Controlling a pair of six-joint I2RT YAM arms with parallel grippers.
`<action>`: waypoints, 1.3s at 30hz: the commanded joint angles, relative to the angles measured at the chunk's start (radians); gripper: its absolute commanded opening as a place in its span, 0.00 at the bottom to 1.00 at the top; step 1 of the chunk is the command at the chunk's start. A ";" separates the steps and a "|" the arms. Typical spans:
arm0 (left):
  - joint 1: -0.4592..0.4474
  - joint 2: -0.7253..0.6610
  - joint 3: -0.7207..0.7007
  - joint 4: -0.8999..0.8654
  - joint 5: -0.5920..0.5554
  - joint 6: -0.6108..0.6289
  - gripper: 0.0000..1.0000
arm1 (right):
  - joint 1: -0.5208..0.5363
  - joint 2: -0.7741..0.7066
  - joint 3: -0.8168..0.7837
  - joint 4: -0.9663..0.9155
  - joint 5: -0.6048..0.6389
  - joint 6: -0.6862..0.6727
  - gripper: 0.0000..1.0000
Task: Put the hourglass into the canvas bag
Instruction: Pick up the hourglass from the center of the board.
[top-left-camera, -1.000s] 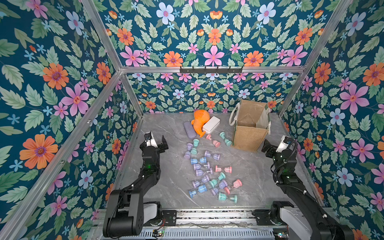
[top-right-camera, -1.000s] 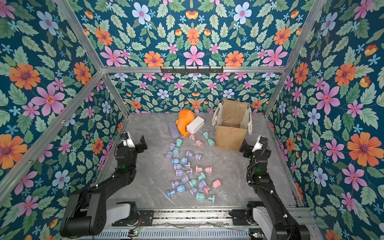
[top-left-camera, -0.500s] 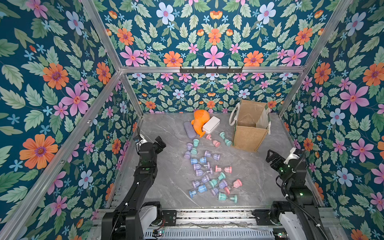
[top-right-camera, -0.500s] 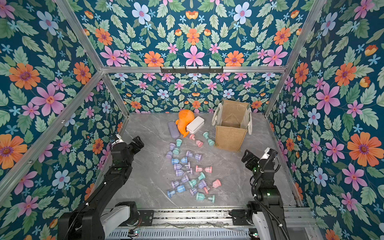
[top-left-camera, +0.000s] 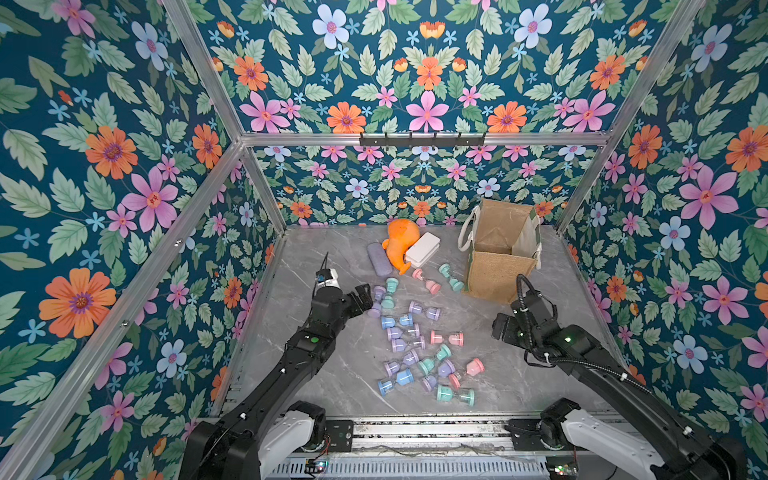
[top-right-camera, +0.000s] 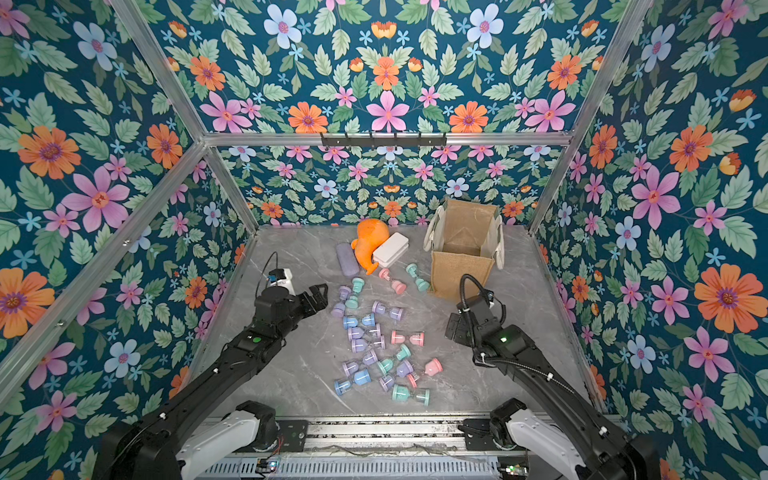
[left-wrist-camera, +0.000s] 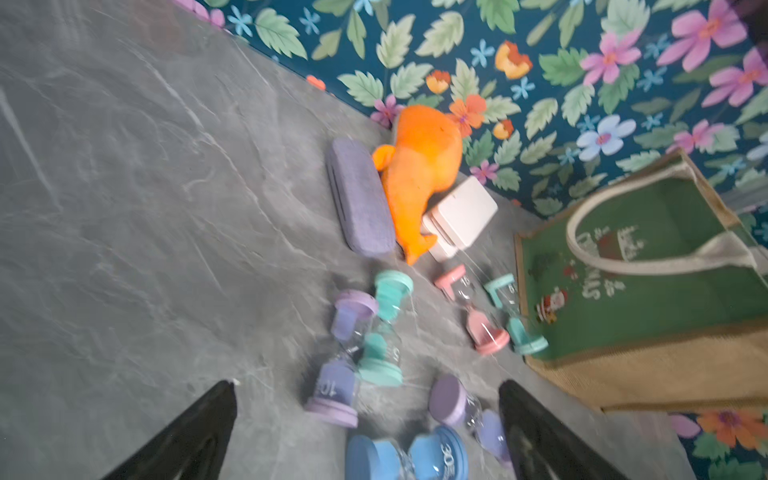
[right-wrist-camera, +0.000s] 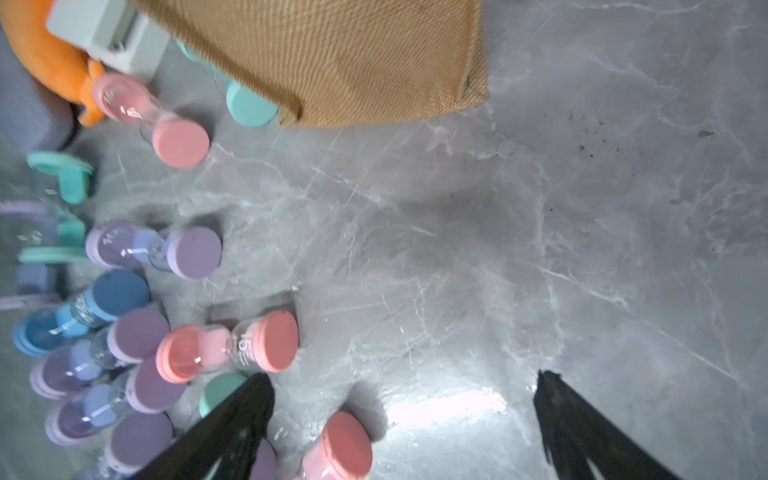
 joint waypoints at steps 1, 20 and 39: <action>-0.081 -0.004 0.013 -0.065 -0.052 0.007 1.00 | 0.094 0.063 0.042 -0.096 0.083 0.094 0.99; -0.444 -0.024 0.017 -0.134 -0.113 -0.035 1.00 | 0.433 0.279 0.019 -0.053 -0.096 0.736 0.99; -0.458 -0.033 0.015 -0.178 -0.128 -0.030 1.00 | 0.483 0.460 0.034 0.105 -0.215 0.712 0.69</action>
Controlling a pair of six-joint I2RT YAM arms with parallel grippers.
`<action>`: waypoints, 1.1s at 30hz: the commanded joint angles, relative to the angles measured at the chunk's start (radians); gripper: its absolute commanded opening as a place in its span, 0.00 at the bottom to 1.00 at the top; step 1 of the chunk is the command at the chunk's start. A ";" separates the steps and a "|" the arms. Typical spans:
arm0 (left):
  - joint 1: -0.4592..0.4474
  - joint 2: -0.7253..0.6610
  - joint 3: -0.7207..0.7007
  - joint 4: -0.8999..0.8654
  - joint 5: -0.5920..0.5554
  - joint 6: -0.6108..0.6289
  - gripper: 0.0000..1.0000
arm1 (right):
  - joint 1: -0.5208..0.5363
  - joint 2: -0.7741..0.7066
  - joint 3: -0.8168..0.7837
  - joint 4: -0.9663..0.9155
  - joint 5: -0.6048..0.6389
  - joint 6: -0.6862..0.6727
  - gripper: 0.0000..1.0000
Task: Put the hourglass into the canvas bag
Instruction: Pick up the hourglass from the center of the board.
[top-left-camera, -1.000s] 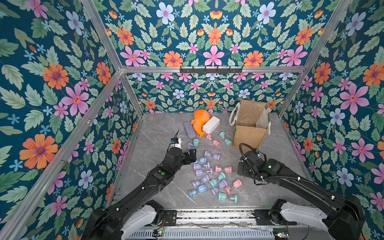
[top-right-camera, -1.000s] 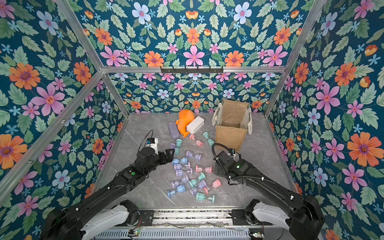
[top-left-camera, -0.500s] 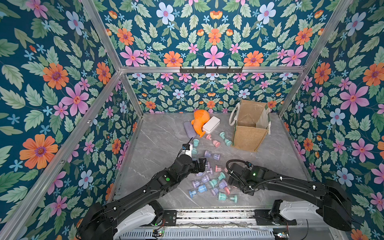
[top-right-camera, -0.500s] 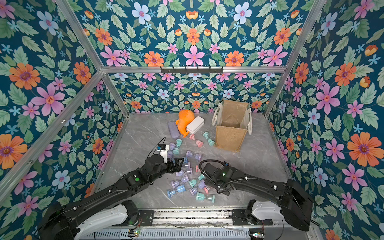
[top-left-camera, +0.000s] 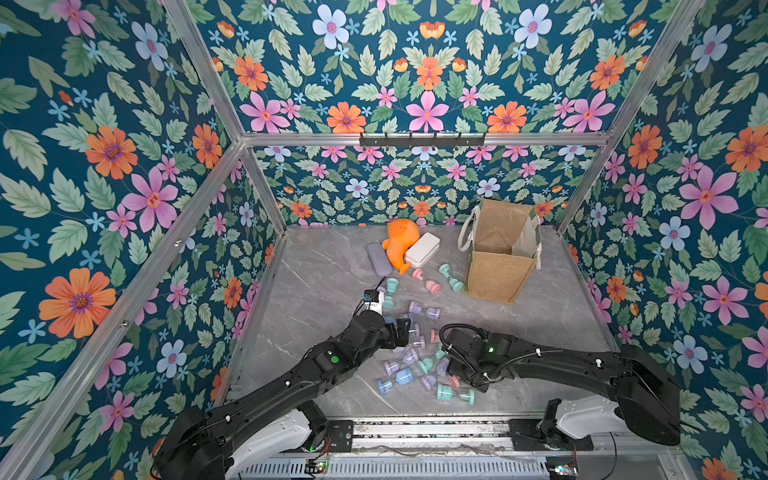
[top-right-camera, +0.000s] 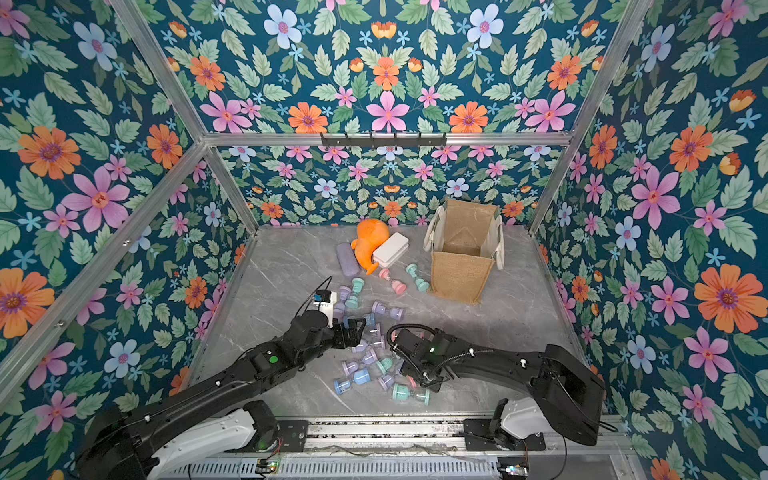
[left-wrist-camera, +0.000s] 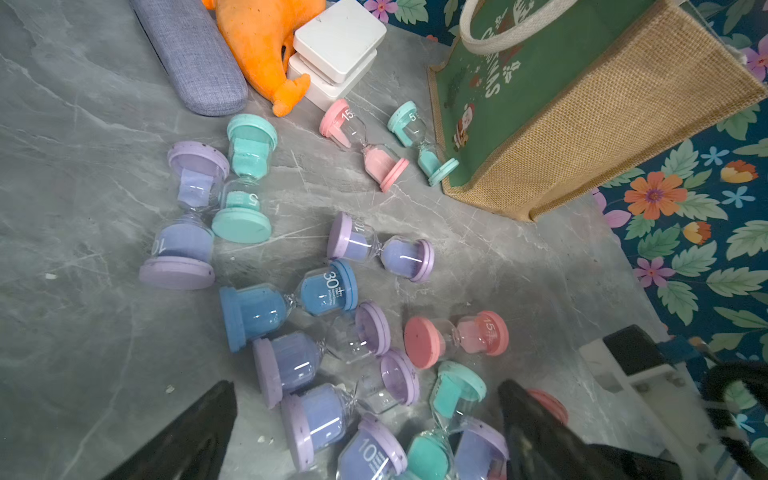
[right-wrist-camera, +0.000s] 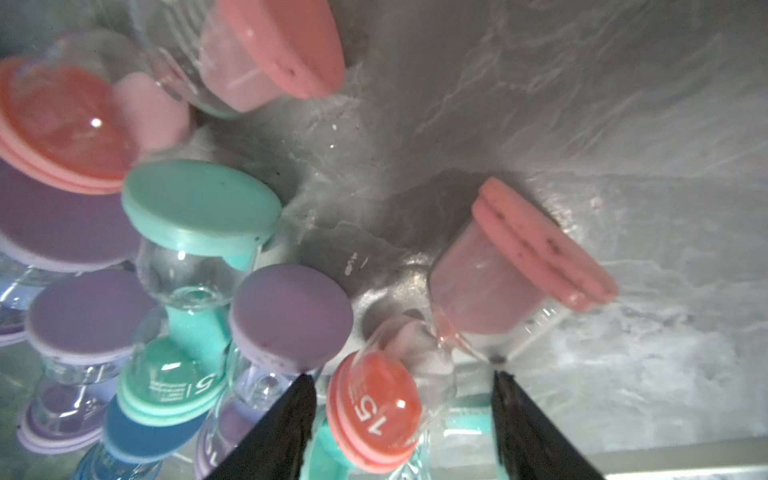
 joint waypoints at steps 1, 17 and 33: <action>0.000 0.003 0.005 -0.011 -0.018 0.002 1.00 | 0.001 0.031 0.019 0.007 -0.018 -0.004 0.69; 0.000 -0.003 0.004 -0.014 -0.027 0.004 1.00 | -0.003 0.128 0.056 0.008 -0.004 -0.046 0.63; -0.001 -0.006 0.012 -0.032 -0.040 0.000 1.00 | -0.026 0.198 0.070 -0.015 0.007 -0.104 0.50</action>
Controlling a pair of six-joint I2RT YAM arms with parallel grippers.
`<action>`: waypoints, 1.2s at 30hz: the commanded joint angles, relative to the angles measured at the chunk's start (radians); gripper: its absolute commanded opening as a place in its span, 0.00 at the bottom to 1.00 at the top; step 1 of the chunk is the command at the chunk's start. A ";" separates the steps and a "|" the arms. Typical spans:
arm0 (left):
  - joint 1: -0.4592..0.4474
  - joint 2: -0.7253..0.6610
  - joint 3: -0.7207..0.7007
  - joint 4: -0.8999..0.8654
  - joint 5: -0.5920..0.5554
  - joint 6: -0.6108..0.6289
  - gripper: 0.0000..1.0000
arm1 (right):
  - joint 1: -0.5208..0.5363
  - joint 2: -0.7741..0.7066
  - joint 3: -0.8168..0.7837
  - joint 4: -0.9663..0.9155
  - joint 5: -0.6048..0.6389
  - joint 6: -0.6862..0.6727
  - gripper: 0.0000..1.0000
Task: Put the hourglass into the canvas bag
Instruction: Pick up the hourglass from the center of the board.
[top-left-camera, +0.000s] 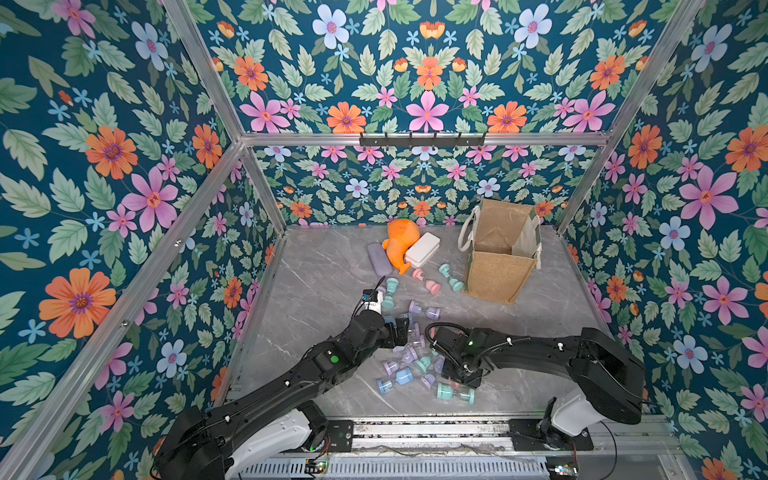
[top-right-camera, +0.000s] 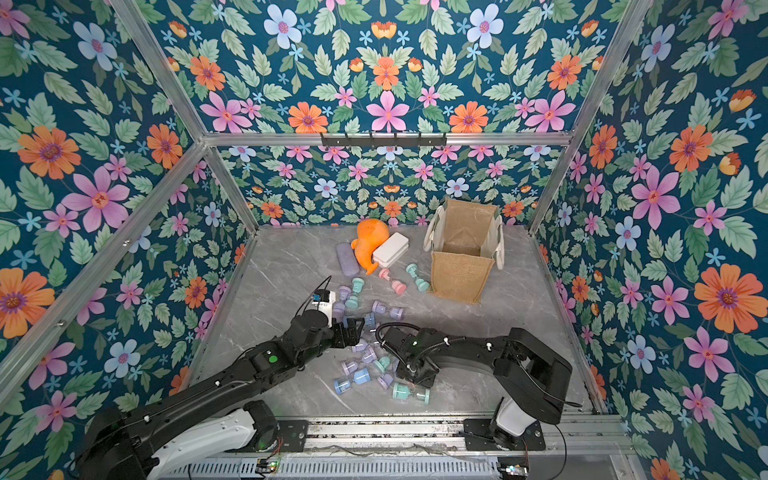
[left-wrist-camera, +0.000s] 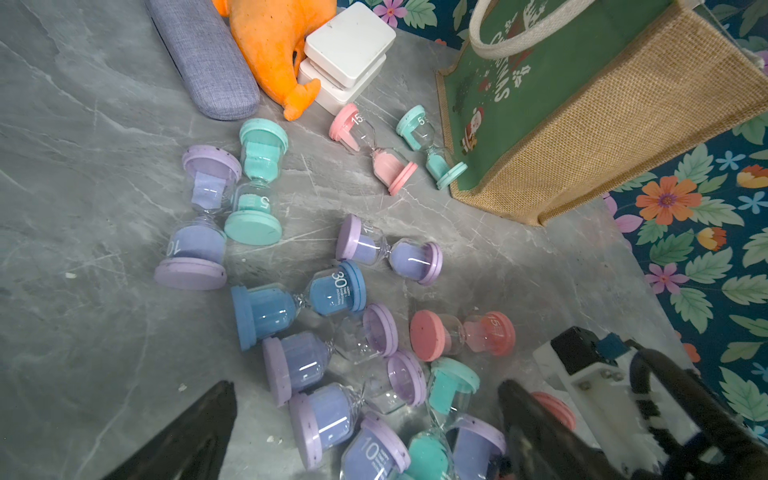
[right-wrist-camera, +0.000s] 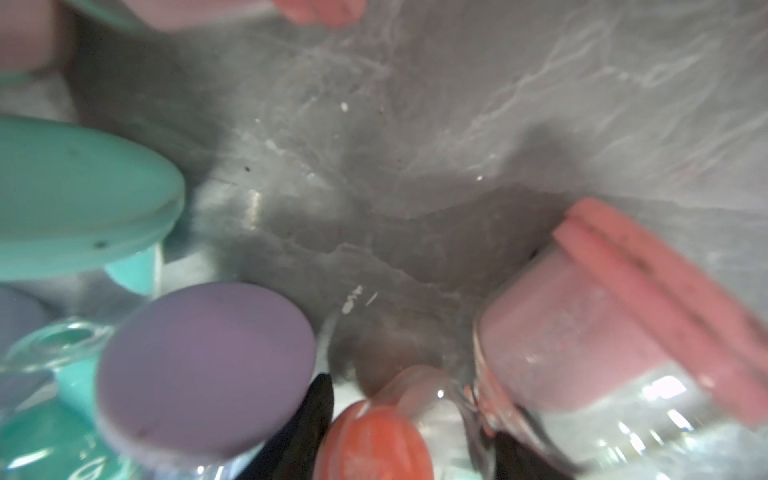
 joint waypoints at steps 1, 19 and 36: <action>0.000 -0.002 0.007 -0.017 -0.018 0.000 1.00 | -0.006 0.010 -0.010 -0.012 0.028 -0.002 0.50; -0.001 -0.012 0.033 -0.019 -0.021 -0.005 1.00 | -0.044 -0.081 -0.020 0.008 0.085 -0.054 0.44; -0.001 0.026 0.147 -0.017 -0.016 0.056 1.00 | -0.224 -0.354 0.079 -0.109 0.209 -0.262 0.42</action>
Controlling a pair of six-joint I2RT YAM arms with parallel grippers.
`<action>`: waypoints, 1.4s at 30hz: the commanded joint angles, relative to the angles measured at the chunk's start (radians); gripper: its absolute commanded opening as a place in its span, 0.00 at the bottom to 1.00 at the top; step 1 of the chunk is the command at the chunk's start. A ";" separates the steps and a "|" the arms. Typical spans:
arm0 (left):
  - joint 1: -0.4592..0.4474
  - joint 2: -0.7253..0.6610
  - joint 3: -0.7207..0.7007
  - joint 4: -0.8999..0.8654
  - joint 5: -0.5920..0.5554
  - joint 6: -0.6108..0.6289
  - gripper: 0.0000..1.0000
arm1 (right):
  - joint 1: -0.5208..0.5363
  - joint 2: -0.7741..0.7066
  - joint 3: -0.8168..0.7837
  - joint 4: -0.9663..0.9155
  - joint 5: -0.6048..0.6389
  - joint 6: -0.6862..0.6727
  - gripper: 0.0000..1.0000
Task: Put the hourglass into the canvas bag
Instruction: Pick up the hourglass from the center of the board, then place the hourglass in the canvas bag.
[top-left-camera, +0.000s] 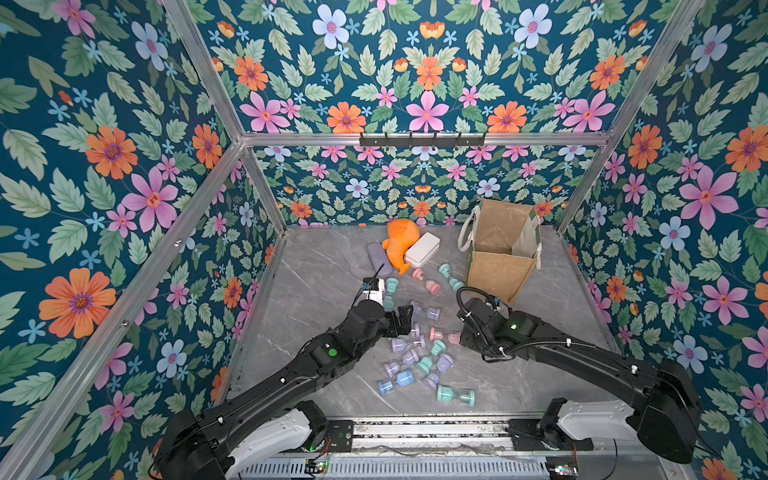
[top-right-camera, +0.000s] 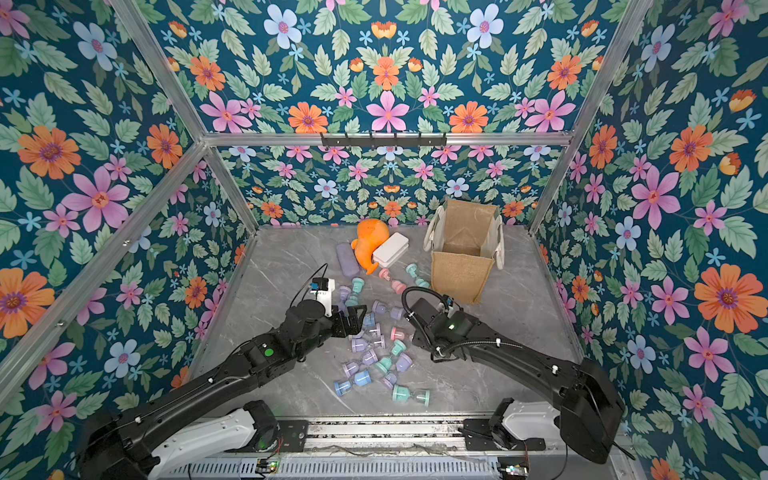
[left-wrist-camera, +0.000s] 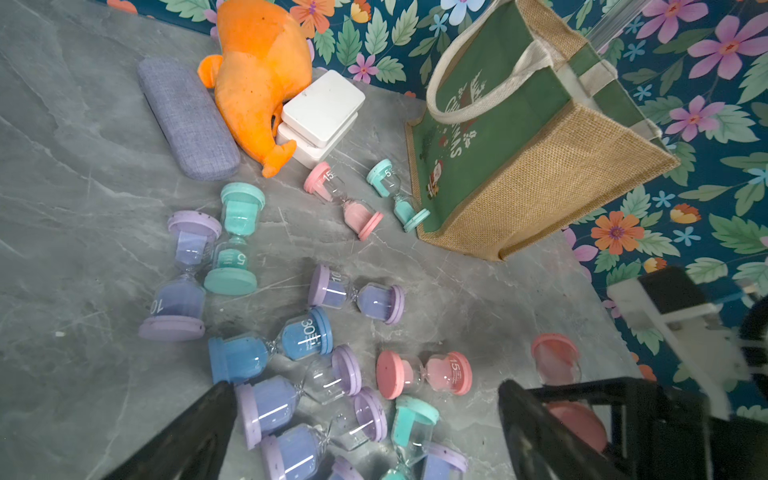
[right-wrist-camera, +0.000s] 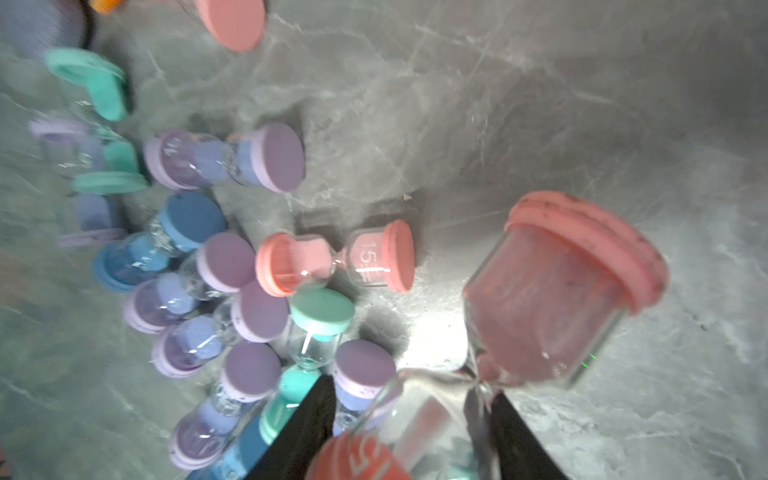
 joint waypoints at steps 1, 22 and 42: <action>0.000 0.014 0.025 0.001 -0.010 0.033 1.00 | -0.049 -0.039 0.010 -0.027 0.020 -0.071 0.41; 0.001 0.293 0.342 0.088 0.058 0.136 1.00 | -0.369 0.030 0.526 -0.023 -0.069 -0.492 0.37; 0.058 0.561 0.568 0.138 0.113 0.148 1.00 | -0.676 0.622 0.876 0.125 -0.317 -0.617 0.37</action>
